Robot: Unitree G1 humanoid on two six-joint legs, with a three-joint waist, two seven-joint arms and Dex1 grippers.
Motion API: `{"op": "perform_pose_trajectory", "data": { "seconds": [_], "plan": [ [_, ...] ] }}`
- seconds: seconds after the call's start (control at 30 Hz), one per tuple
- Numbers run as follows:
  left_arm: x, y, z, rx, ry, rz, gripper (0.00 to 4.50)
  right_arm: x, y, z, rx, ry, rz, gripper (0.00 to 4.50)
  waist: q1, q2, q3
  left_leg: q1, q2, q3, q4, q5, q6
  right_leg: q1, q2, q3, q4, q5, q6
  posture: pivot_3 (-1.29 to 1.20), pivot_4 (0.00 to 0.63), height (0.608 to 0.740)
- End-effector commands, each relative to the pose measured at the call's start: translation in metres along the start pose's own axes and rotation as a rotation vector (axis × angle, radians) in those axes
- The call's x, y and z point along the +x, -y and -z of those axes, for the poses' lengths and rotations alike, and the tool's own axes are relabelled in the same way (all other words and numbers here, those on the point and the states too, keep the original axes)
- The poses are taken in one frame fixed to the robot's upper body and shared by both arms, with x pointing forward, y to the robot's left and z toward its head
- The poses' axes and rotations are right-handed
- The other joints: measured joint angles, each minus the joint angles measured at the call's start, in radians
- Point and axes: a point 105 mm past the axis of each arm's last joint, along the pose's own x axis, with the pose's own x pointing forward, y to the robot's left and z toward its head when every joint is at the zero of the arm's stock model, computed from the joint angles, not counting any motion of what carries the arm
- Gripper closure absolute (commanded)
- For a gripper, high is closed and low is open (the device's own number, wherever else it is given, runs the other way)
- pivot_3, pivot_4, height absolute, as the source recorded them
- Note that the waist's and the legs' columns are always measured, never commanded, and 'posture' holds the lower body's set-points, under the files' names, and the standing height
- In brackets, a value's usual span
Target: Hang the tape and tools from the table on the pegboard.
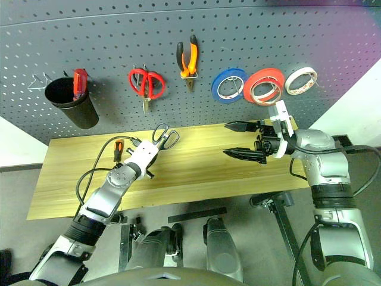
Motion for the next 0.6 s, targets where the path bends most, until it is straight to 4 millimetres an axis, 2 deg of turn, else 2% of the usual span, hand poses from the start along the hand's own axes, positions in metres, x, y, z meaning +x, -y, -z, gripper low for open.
{"op": "perform_pose_trajectory", "data": {
  "seconds": [0.03, 0.33, 0.6],
  "plan": [
    [-0.01, -0.009, -0.016, 0.029, 0.099, -0.043, 3.8, -0.002, -0.001, -0.015, -0.05, 0.035, -0.005, 0.0, 0.0, 0.0, 0.0, 0.0, 0.0, 0.0, 0.0, 0.0, 0.0, 0.0, 0.0, 0.0, 0.0, 0.0, 0.0, -0.28, 0.22, 0.74],
    [-0.029, -0.019, -0.032, 0.076, 0.252, -0.131, 3.8, -0.008, 0.0, -0.023, -0.041, 0.096, 0.001, 0.0, 0.001, 0.0, 0.0, 0.0, 0.0, 0.0, 0.0, 0.0, 0.0, 0.0, 0.0, 0.0, 0.0, 0.0, 0.0, -0.27, 0.208, 0.74],
    [-0.044, -0.033, -0.038, 0.088, 0.334, -0.215, 3.8, -0.013, 0.0, -0.027, -0.013, 0.157, 0.017, 0.0, 0.001, 0.002, -0.001, 0.0, 0.0, 0.0, 0.0, 0.0, 0.0, 0.0, 0.0, 0.0, 0.001, 0.0, 0.0, -0.28, 0.202, 0.74]
  ]
}}
